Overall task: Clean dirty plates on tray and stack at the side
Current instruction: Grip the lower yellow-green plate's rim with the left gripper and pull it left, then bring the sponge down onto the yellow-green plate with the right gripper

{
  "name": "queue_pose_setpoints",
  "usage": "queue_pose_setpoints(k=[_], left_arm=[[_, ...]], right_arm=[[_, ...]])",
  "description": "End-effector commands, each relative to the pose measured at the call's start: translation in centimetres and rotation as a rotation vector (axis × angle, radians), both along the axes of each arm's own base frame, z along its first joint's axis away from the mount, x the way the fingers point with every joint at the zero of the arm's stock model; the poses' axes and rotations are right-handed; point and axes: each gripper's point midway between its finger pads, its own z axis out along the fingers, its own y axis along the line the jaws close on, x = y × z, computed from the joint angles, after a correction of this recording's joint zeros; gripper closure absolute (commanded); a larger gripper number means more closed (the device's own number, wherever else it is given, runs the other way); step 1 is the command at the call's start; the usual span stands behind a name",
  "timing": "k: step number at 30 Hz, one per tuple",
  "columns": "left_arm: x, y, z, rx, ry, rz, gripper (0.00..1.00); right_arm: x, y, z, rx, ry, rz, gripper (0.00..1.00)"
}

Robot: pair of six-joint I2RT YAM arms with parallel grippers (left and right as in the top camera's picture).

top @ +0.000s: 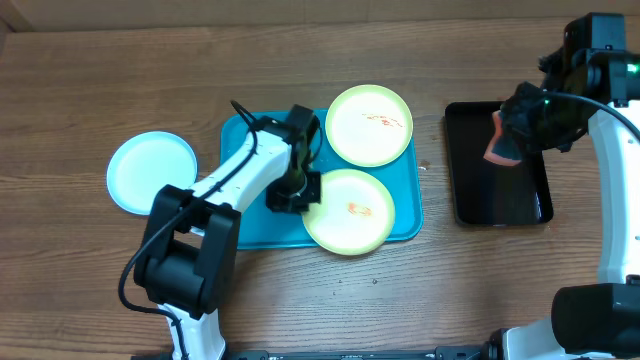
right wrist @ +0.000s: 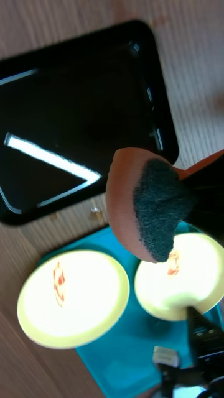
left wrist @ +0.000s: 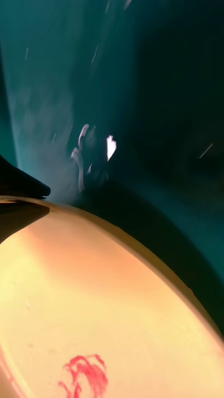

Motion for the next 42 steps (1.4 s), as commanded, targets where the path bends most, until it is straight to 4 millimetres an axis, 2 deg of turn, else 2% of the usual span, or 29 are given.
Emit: queue_pose_setpoints(k=[1,3,7,16,17,20,23,30,32,35,42], left_arm=[[3.3,4.3,1.2,0.185,-0.148,-0.085,0.96],[4.3,5.6,1.1,0.236,-0.187,-0.106,0.96],[5.5,6.8,0.7,0.263,-0.234,-0.103,0.96],[5.1,9.5,0.1,0.259,-0.187,0.033,0.96],[5.0,9.7,0.1,0.246,-0.178,0.044,0.93],[4.6,9.7,0.0,0.2,-0.146,0.069,0.75],[4.1,9.4,-0.4,0.15,-0.119,0.084,0.67],[2.3,7.4,-2.5,0.018,-0.065,0.107,0.66],[1.8,7.2,-3.2,0.005,-0.054,0.124,0.7],[1.4,7.3,-4.0,0.007,-0.057,0.142,0.95],[2.0,7.6,-4.1,0.024,-0.08,0.167,0.96]], right_arm=[[0.1,3.2,0.6,0.04,-0.032,0.103,0.96],[0.3,5.0,0.4,0.041,-0.038,0.151,0.96],[0.8,9.3,-0.3,0.054,-0.044,0.23,0.96],[1.6,18.1,-3.6,0.086,-0.023,0.351,0.96],[1.6,18.9,-4.0,0.087,-0.02,0.364,0.96],[1.8,20.9,-5.1,0.094,-0.013,0.383,0.96],[2.0,22.4,-6.2,0.1,-0.008,0.394,0.96],[2.2,25.6,-9.7,0.098,0.025,0.434,0.96],[2.2,26.0,-10.3,0.097,0.032,0.438,0.96],[2.2,26.1,-10.5,0.093,0.036,0.437,0.96],[1.9,26.8,-11.6,0.09,0.058,0.442,0.96]])
